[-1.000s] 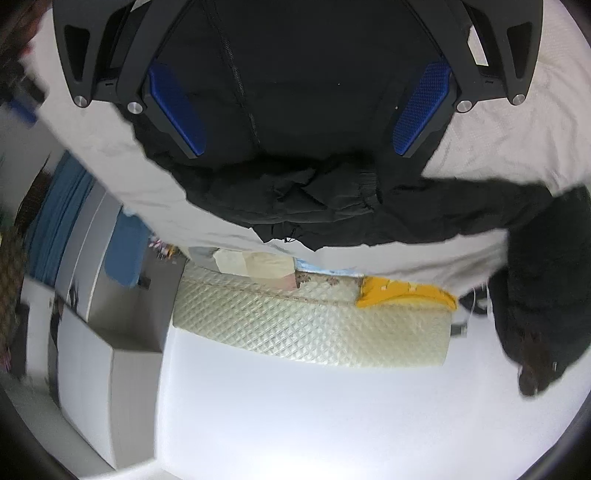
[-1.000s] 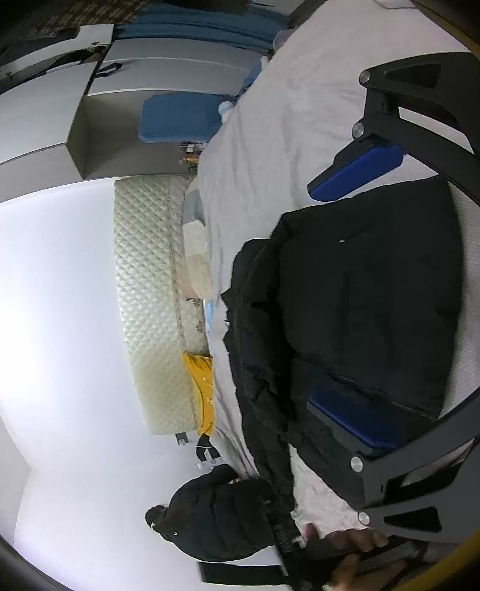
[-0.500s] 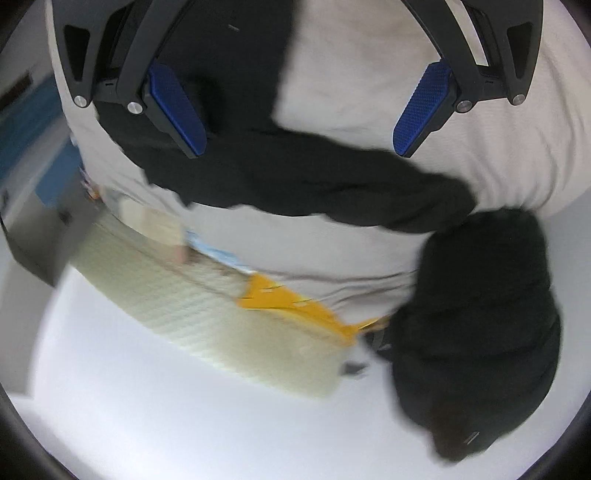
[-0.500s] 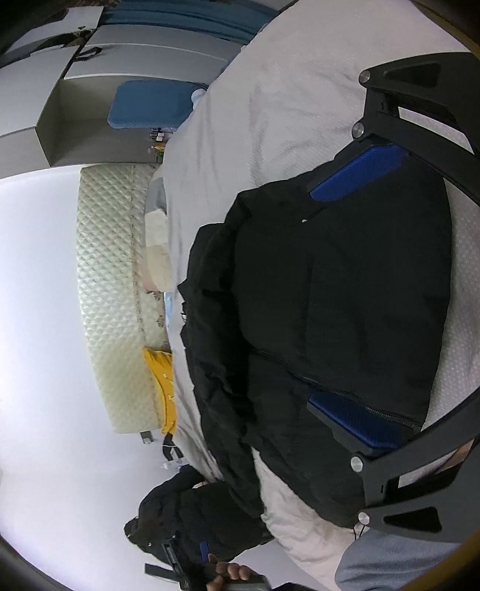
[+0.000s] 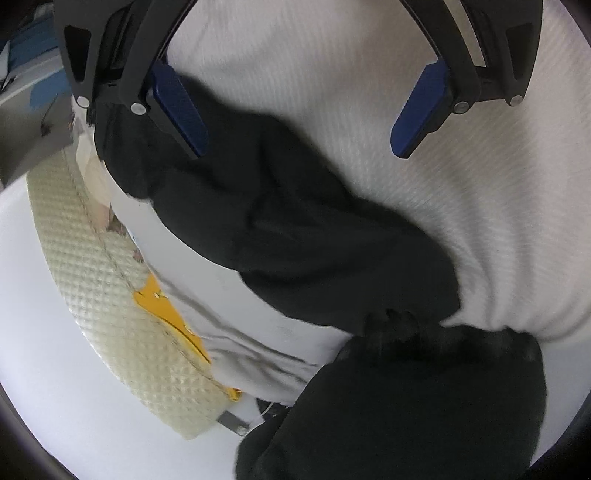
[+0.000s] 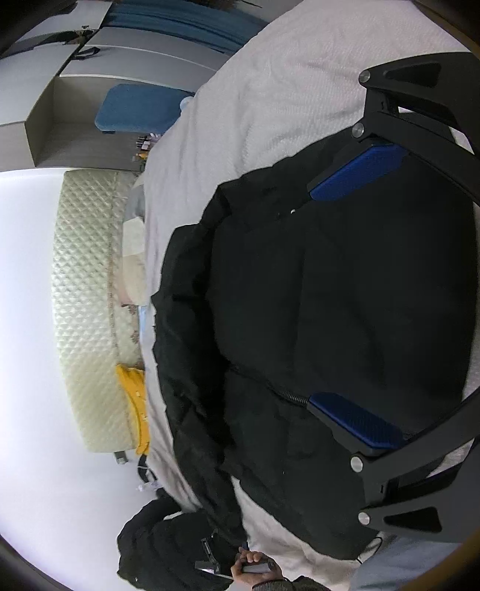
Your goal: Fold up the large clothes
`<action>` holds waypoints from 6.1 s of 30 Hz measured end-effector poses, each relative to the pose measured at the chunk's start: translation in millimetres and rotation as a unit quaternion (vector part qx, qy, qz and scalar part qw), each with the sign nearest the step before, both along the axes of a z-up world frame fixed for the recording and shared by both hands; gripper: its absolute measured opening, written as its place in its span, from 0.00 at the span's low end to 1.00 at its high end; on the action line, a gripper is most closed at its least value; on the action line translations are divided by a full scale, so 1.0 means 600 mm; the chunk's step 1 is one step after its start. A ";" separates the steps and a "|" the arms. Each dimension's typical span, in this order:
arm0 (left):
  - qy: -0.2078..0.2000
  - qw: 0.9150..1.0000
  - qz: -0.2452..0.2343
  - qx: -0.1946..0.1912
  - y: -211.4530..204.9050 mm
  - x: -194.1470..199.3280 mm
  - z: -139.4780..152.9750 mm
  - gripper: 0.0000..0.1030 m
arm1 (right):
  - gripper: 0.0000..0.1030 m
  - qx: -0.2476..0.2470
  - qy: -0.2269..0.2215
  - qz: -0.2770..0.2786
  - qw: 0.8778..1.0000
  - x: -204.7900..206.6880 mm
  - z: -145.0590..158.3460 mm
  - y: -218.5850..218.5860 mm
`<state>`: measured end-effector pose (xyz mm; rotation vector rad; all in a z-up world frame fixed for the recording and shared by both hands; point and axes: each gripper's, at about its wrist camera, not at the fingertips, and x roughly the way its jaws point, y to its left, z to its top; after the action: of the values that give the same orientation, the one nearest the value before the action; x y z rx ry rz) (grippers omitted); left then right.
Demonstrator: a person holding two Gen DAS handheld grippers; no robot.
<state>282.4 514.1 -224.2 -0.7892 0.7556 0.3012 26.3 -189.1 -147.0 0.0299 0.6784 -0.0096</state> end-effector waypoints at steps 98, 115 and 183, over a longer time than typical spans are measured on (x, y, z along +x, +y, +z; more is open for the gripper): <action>-0.086 0.846 -0.447 0.280 -0.990 -0.058 0.241 0.72 | 1.00 0.006 -0.012 0.028 1.000 0.110 0.032 -0.103; -0.063 0.896 -0.353 0.261 -0.854 0.163 0.153 0.84 | 0.74 0.006 -0.006 0.023 1.000 0.482 -0.026 -0.049; 0.206 0.945 -0.252 -0.041 -0.505 -0.286 0.072 0.87 | 0.88 0.290 0.267 -0.005 0.919 0.059 -0.150 -0.257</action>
<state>110.9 211.0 -180.9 -0.5884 1.3398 -0.0338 61.7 -343.2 -237.1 0.6226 1.2110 0.1811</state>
